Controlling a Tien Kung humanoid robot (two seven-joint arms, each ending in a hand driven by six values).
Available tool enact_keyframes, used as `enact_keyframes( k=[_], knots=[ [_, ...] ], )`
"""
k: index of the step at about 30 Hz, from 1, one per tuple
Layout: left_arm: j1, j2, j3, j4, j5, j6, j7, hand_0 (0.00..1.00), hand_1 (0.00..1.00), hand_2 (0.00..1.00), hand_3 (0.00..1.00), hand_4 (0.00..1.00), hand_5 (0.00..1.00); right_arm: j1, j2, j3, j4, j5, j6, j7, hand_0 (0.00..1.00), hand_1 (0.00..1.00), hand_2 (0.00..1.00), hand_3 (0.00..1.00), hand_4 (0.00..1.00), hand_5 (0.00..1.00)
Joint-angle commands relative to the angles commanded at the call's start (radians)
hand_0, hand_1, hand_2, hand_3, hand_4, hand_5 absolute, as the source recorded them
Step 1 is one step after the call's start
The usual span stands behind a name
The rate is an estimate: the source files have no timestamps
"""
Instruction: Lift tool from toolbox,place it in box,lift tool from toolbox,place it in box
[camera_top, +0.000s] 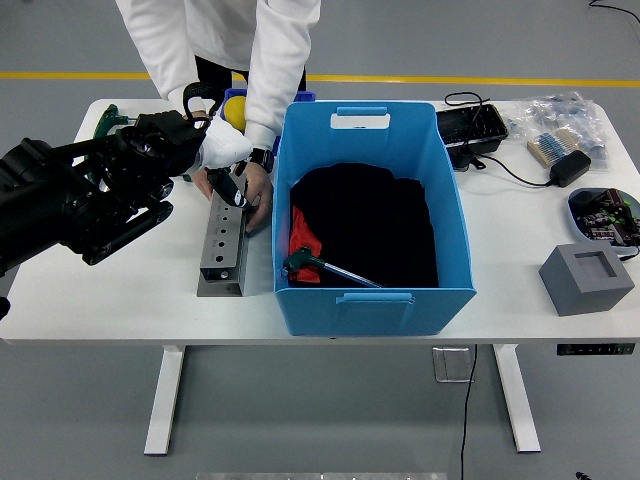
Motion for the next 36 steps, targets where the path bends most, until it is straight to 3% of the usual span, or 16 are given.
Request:
enact_keyframes(
  k=[36],
  knots=[
    [-0.026, -0.021, 0.092, 0.008, 0.089, 0.009, -0.024, 0.594, 0.588, 0.589, 0.574, 0.854, 0.712, 0.002, -0.005, -0.010, 0.003, -0.004, -0.002, 0.001, 0.674, 0.641, 0.706, 0.574, 0.781, 0.729]
  ],
)
